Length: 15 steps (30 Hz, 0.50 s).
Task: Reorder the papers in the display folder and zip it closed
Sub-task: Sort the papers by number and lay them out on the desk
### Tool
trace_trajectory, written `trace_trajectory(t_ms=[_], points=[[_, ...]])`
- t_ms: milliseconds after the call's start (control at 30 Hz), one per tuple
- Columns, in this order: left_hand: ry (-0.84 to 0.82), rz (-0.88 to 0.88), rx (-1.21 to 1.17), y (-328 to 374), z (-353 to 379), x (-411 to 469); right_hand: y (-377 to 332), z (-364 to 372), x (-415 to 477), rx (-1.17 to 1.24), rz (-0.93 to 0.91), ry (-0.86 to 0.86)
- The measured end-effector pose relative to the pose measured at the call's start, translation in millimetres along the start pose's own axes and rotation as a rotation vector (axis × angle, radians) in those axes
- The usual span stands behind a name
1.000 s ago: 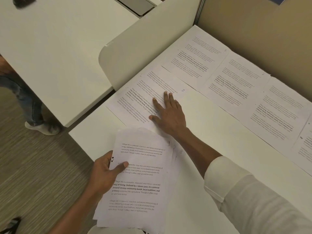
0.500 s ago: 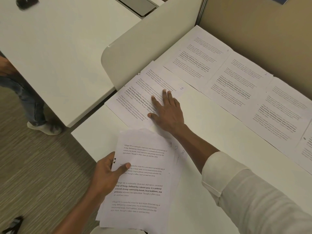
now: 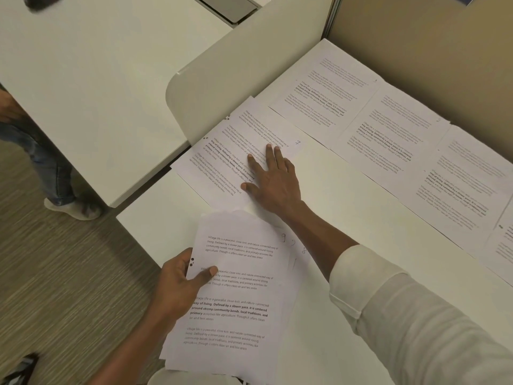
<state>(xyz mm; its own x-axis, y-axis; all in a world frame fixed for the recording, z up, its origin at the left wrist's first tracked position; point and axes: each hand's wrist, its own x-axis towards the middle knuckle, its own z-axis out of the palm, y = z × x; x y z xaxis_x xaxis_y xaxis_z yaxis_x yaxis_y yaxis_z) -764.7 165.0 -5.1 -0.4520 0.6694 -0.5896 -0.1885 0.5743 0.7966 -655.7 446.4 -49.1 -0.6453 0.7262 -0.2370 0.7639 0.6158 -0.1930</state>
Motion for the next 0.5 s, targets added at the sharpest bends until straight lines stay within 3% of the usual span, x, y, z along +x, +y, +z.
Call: trace_trajectory(t_ms=[233, 367, 500], points=[[-0.005, 0.015, -0.056, 1, -3, 4, 8, -2, -17, 0.235, -0.016, 0.179], [0.019, -0.014, -0.159, 5, -5, 8, 25, -19, -50, 0.579, 0.161, 0.187], [0.024, -0.032, -0.237, 8, -8, 16, 44, -42, -84, 1.135, 0.357, 0.134]])
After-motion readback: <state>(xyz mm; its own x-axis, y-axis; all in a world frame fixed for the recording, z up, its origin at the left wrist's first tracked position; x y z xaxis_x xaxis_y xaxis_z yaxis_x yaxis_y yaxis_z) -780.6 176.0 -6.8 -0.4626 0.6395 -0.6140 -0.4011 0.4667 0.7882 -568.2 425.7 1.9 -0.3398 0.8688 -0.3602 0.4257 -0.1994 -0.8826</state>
